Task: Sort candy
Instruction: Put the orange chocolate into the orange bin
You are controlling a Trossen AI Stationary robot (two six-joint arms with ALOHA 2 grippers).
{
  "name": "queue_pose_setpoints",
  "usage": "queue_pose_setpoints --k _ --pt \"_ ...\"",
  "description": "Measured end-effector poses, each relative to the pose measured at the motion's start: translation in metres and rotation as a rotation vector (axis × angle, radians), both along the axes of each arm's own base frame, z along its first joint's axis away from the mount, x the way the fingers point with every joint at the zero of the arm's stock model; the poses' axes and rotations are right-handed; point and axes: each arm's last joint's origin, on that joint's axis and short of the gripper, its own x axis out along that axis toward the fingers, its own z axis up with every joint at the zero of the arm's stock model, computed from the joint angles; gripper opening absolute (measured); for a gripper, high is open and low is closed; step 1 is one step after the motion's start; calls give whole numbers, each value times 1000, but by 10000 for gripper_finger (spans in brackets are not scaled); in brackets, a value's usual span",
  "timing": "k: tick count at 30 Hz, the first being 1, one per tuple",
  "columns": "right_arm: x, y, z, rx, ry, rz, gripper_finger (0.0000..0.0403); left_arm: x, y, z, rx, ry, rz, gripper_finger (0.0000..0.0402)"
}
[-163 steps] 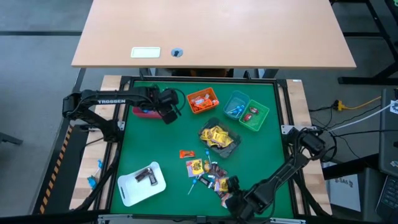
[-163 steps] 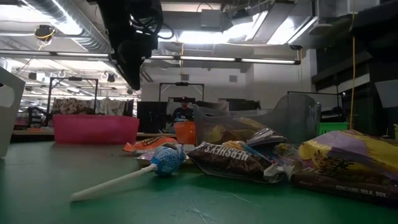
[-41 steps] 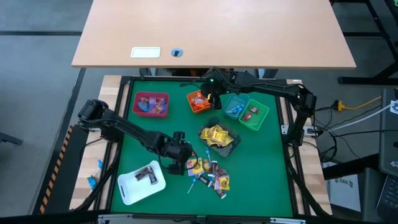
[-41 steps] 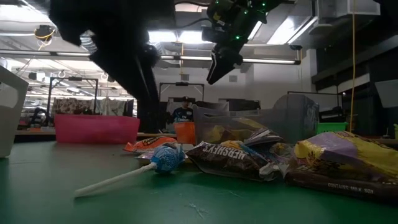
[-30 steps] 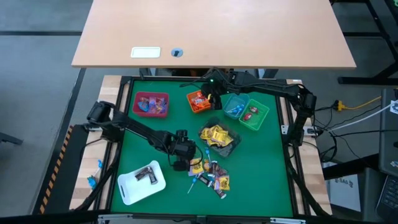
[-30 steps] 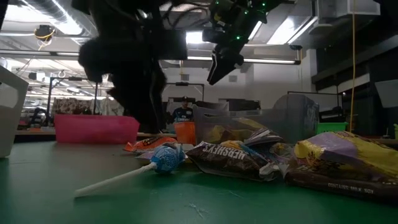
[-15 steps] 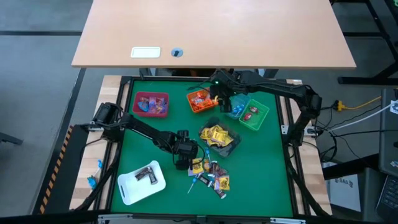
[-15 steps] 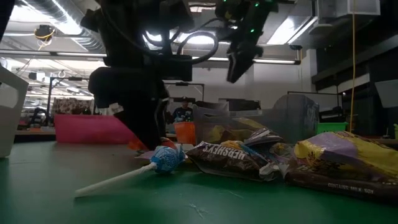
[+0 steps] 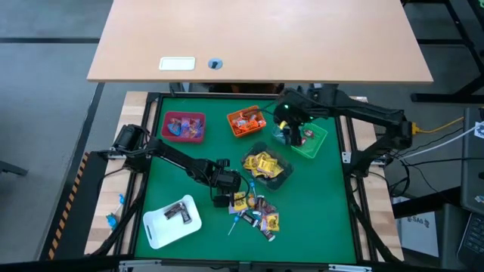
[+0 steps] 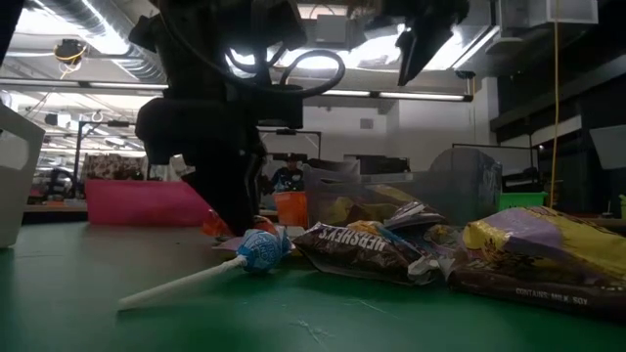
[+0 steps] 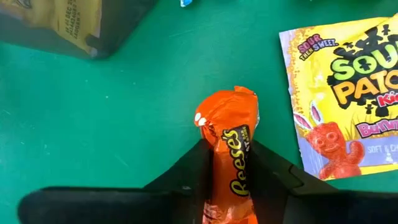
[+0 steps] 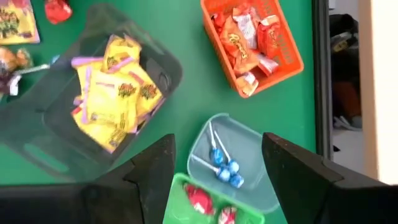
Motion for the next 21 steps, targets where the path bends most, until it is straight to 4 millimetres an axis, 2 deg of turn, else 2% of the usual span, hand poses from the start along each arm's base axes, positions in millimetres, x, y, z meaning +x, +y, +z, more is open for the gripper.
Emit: queue_pose_setpoints --k 6,15,18,21 --pt "-15 32 11 -41 28 3 238 0 0 0 -4 0 -1 62" --pt "-46 74 24 -144 56 -31 238 0 0 0 -6 0 -2 57" --pt "-62 82 20 -158 17 -44 238 0 0 0 -7 -2 -2 57" --pt "-82 88 7 -126 -7 -80 238 1 0 0 -8 -6 -2 57"
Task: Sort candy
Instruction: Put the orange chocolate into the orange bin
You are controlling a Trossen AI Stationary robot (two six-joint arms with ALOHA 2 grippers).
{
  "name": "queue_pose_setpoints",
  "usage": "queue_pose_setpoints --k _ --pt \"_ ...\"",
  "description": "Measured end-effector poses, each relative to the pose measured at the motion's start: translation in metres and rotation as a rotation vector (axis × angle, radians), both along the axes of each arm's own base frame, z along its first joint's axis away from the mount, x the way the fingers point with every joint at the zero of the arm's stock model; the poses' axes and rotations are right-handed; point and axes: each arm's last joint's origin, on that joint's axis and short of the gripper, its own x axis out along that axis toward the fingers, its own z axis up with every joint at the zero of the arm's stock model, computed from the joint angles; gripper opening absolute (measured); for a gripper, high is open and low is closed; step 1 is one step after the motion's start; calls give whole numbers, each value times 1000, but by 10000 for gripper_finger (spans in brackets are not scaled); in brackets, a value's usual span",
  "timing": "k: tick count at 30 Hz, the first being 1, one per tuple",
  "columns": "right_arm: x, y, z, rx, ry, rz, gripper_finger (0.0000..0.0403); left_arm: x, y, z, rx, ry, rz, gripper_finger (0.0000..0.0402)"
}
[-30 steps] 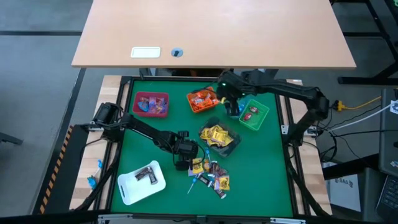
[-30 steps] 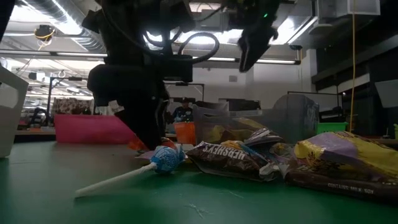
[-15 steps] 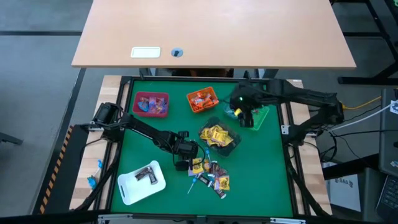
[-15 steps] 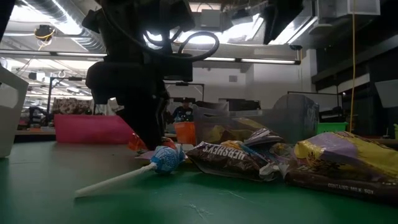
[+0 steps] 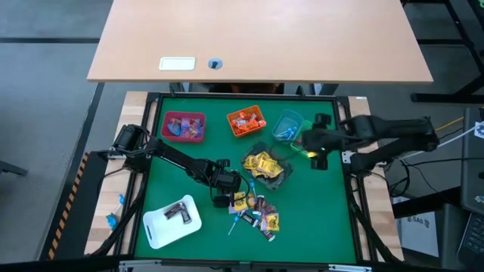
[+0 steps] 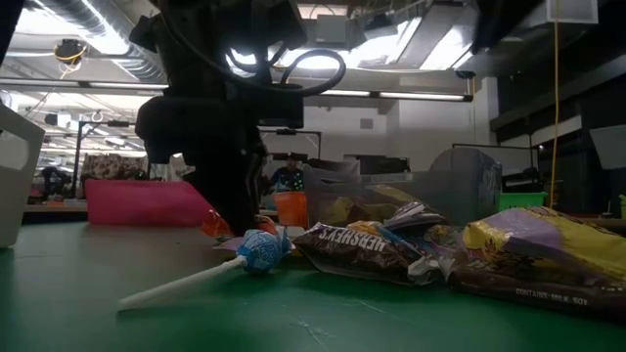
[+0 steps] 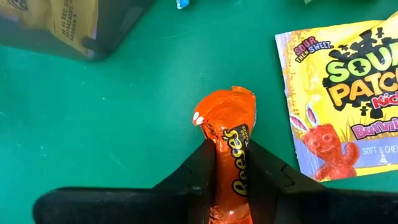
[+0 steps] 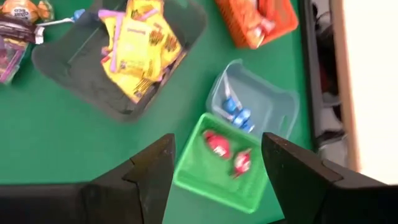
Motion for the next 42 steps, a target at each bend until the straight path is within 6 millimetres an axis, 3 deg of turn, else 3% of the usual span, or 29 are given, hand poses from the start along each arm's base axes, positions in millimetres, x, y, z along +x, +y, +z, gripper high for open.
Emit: queue_pose_setpoints --k 6,10,20,25,33,42 --pt "-33 8 -45 77 -49 -91 238 -1 0 3 -5 -7 4 57" --pt "-44 15 -80 170 -85 -130 238 -3 1 13 -13 -28 4 57" --pt "-25 39 -157 480 -237 6 238 -7 17 55 -18 -169 42 57" --pt "-13 46 -169 600 -344 79 238 -2 46 70 66 -260 104 57" --pt "3 51 -173 624 -420 99 238 11 113 82 159 -423 220 57" --pt "13 54 -182 627 -419 93 238 5 177 91 207 -524 397 57"
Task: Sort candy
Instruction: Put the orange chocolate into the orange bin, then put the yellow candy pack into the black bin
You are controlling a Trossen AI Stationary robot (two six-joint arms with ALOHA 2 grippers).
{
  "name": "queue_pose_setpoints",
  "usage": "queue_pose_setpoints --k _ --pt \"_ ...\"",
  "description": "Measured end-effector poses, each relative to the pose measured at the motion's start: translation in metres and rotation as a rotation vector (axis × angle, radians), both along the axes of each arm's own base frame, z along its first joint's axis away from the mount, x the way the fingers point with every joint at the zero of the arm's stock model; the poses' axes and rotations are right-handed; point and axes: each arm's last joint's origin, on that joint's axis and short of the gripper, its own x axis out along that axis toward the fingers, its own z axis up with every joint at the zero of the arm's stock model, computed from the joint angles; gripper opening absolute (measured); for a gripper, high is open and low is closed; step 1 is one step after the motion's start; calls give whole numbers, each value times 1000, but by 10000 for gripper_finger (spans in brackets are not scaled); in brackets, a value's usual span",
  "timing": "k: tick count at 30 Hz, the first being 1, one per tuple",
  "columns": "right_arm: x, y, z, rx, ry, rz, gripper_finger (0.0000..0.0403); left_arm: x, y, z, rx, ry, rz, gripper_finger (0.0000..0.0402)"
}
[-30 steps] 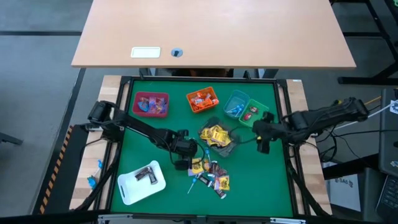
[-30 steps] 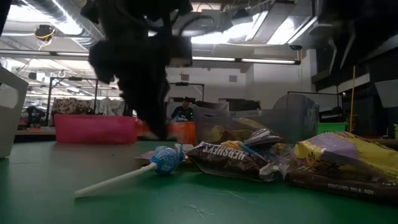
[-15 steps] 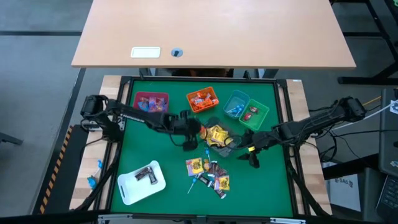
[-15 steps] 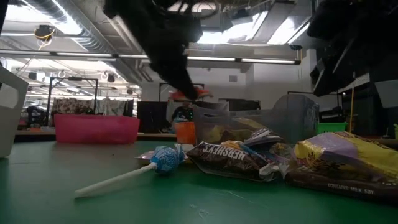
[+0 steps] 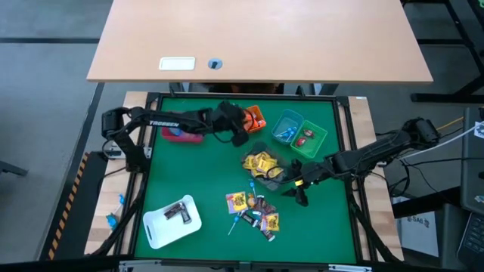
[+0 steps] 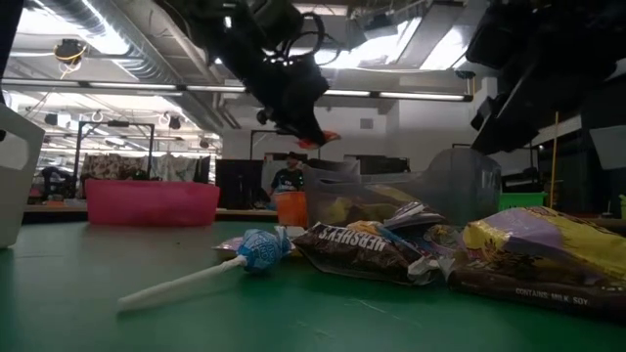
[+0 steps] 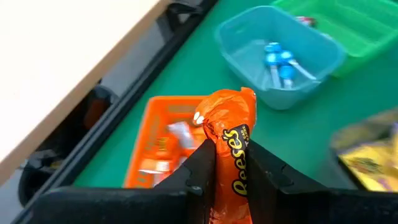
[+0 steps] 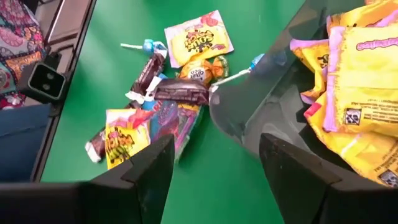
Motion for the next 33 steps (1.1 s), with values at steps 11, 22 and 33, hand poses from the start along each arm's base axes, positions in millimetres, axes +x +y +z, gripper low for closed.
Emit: queue_pose_setpoints --k 11,22,33 --pt "6 5 3 101 -49 52 238 -5 24 -5 -8 10 63 112" --pt "7 4 4 63 -77 27 238 -5 24 -8 -13 19 62 147" --pt "1 44 27 57 -168 132 238 -5 24 -8 -13 22 62 147"
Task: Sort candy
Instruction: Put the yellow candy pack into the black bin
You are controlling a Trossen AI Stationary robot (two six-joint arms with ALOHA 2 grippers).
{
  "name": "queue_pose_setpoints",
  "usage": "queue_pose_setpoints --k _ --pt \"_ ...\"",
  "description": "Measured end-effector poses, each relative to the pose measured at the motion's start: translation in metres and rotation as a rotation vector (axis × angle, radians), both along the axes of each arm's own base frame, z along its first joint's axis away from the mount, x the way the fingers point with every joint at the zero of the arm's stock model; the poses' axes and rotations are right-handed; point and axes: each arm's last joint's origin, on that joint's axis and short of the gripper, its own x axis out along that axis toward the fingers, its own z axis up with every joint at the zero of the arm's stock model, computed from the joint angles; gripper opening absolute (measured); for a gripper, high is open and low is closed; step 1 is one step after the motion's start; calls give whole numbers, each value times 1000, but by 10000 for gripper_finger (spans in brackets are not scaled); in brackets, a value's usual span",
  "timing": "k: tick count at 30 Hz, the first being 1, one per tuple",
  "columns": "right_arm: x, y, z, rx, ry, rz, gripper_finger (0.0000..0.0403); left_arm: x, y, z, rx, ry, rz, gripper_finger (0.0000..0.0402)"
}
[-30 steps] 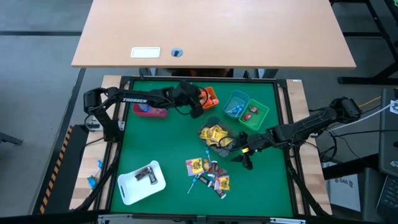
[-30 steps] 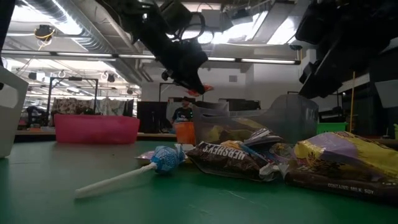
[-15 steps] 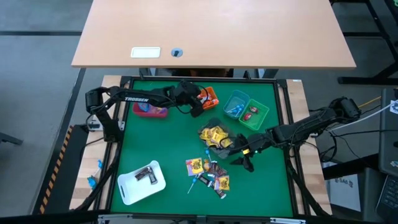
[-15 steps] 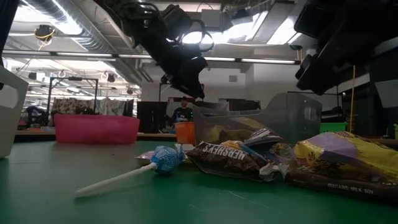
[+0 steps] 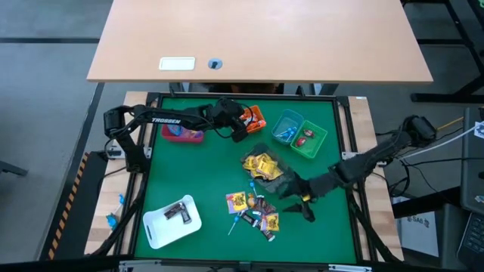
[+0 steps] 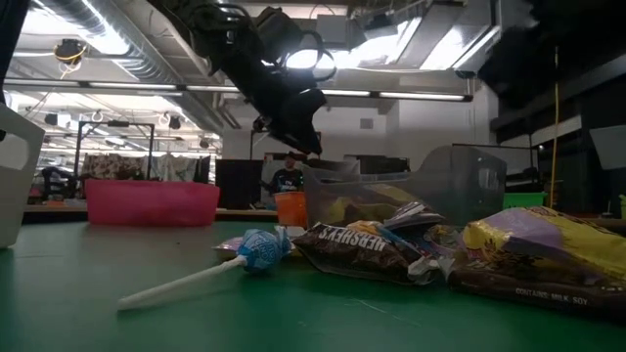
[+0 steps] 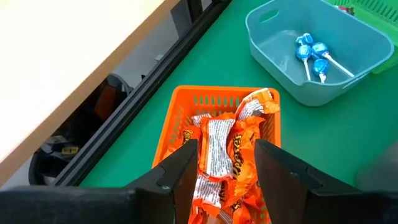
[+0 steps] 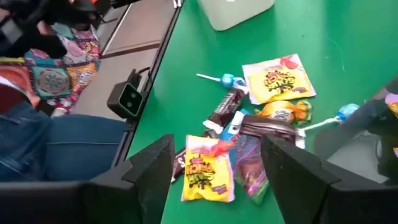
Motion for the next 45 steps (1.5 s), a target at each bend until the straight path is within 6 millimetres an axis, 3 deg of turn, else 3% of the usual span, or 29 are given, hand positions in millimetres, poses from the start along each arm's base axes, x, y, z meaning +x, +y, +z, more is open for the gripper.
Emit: queue_pose_setpoints --k 8,15,24,39,45 --pt "-18 40 -16 -93 7 -47 238 0 0 0 0 0 0 148" --pt "-13 66 -42 -129 -19 -22 238 0 0 0 0 0 0 148" --pt "-4 73 -81 -220 51 -7 238 0 -1 0 -3 -3 1 148" --pt "3 77 -117 -328 43 -42 236 0 -1 0 -4 -3 2 147" --pt "4 78 -124 -323 55 -67 191 0 -1 0 -4 -4 2 147"
